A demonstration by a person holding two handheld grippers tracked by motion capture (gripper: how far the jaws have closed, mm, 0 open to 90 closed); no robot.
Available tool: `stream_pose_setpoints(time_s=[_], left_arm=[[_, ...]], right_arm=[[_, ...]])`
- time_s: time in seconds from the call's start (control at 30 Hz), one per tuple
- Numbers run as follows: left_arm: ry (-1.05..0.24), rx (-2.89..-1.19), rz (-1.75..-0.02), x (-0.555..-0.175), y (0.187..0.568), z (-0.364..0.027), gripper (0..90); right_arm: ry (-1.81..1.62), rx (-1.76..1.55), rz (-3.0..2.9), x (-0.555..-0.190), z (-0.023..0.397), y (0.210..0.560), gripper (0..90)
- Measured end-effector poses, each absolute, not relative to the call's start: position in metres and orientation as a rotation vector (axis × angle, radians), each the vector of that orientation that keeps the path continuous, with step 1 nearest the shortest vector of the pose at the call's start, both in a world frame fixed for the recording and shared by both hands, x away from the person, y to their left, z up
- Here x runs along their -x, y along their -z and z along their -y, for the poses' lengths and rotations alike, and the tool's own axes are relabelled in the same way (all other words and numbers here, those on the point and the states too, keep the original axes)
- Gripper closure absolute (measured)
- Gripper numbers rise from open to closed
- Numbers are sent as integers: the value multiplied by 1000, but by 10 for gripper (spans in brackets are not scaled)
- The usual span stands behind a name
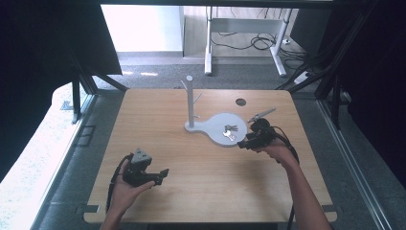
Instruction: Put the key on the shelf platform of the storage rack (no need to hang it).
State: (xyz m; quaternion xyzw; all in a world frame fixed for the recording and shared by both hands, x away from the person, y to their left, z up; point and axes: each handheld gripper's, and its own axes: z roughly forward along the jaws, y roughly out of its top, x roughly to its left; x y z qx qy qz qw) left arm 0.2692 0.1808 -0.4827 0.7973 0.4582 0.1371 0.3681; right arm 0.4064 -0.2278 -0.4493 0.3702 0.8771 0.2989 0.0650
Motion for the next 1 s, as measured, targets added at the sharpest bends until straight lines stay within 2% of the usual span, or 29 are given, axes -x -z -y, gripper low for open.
stream_pose_setpoints(time_s=[0.33, 0.6, 1.0], left_arm=[[-358, -2061, -1181, -270, 484, -181, 209], [-358, -2069, -1177, -267, 484, -178, 210], [-373, -2074, -1167, -267, 483, -177, 210]], right_arm=[[-1027, -1114, -2578, -349, 270, 469, 424], [-1026, -1101, -2540, -315, 285, 487, 424], [-962, -1175, -2468, -317, 297, 508, 408]])
